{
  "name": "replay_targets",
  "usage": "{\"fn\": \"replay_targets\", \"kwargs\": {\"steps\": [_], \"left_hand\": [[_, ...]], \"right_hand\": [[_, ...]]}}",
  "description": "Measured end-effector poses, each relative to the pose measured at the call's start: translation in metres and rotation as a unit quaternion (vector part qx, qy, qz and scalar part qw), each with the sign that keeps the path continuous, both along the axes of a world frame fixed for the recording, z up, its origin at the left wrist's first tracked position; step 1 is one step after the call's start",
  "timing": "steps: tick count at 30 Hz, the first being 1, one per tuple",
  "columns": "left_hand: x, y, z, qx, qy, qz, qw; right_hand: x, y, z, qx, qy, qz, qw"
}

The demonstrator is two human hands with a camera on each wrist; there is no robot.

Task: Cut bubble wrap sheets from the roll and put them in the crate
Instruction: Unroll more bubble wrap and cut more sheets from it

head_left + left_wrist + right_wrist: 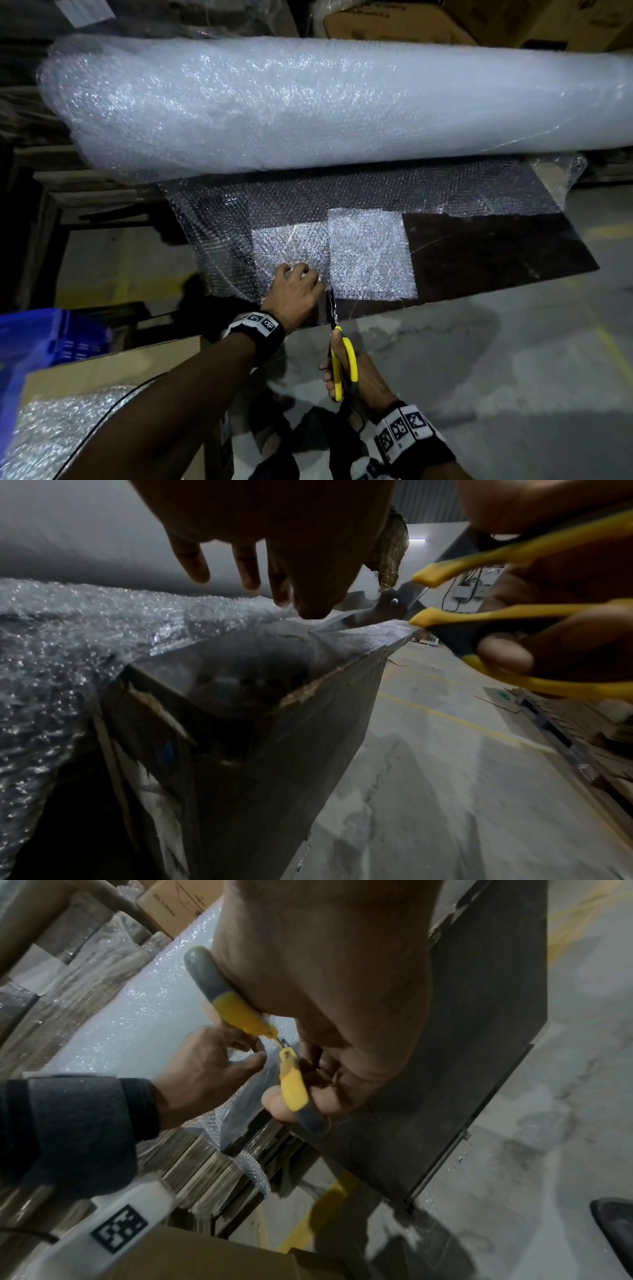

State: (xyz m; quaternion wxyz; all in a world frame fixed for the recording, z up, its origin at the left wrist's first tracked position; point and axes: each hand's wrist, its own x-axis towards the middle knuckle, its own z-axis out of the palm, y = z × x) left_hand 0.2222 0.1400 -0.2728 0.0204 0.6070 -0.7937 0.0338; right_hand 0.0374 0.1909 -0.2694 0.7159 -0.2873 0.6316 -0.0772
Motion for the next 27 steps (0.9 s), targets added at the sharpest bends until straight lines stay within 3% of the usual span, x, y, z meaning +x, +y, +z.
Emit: {"fn": "replay_targets", "kwargs": {"steps": [6,17,27], "left_hand": [[-0.001,0.000,0.007,0.061,-0.015,0.019,0.998],[-0.003,0.001,0.015,0.054,-0.001,0.012,0.998],[-0.004,-0.001,0.009,0.099,-0.015,0.020,0.995]], "right_hand": [[0.009,-0.011,0.001,-0.005,0.021,0.017,1.000],[0.006,-0.016,0.014,-0.123,0.022,0.004,0.992],[0.009,-0.030,0.022,-0.079,0.046,0.046,0.995]]}}
